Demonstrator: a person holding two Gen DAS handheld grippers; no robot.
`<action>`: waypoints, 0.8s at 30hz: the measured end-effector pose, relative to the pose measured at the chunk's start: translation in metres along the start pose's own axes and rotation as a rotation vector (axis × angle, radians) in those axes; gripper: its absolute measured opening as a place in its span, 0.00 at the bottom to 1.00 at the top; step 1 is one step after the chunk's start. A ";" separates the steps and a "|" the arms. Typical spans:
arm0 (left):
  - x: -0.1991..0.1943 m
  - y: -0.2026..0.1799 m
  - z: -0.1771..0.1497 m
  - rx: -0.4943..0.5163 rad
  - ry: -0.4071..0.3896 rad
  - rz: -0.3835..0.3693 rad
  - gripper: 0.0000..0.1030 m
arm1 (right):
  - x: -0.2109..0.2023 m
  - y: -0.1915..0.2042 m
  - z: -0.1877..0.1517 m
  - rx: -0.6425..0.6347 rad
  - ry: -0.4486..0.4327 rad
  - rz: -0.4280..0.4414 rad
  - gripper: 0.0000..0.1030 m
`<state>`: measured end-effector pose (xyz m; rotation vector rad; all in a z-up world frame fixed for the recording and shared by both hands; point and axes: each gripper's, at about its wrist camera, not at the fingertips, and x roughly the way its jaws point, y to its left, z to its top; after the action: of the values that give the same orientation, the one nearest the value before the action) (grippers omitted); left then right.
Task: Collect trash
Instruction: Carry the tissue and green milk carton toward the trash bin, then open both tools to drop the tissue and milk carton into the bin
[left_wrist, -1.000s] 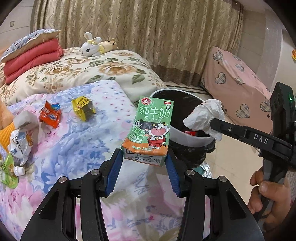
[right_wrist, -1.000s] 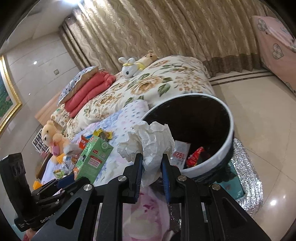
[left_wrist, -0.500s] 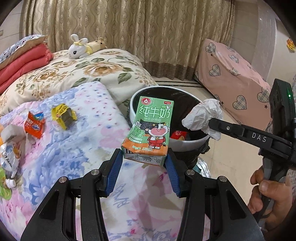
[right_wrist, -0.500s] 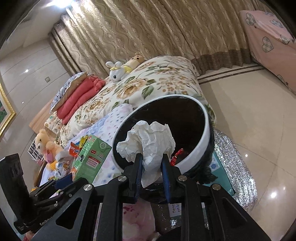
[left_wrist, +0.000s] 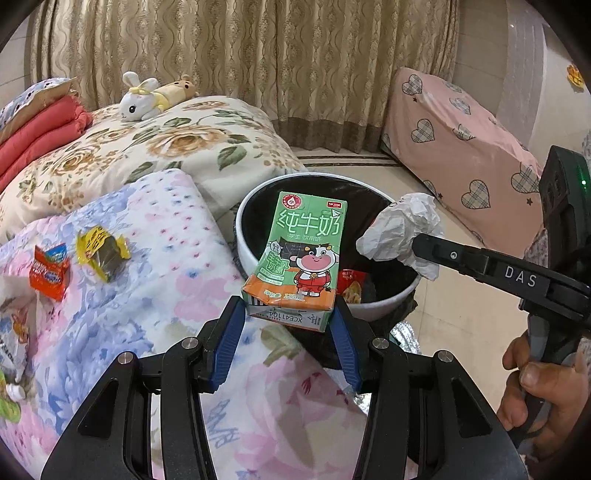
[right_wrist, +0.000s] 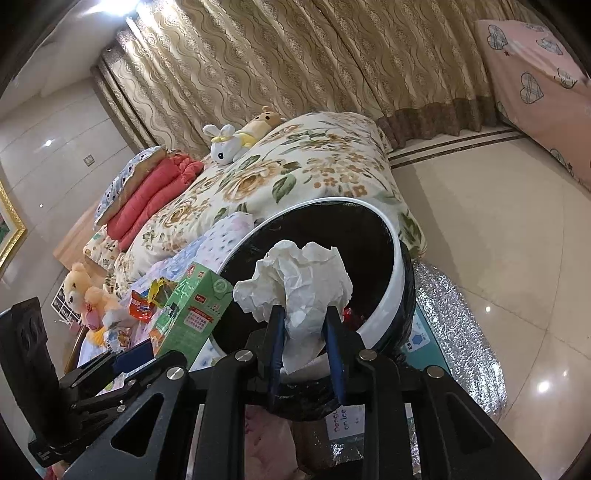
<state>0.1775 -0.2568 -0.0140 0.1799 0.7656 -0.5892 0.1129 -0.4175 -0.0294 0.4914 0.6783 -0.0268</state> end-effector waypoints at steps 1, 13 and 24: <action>0.001 -0.001 0.002 0.004 0.001 -0.001 0.45 | 0.001 -0.001 0.001 0.000 0.001 -0.001 0.23; 0.019 -0.007 0.013 0.016 0.029 -0.004 0.45 | 0.012 -0.008 0.011 -0.006 0.021 -0.014 0.23; 0.030 -0.009 0.024 0.028 0.031 0.003 0.45 | 0.022 -0.010 0.021 -0.011 0.034 -0.022 0.23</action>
<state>0.2042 -0.2856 -0.0170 0.2170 0.7874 -0.5955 0.1405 -0.4325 -0.0329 0.4748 0.7168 -0.0360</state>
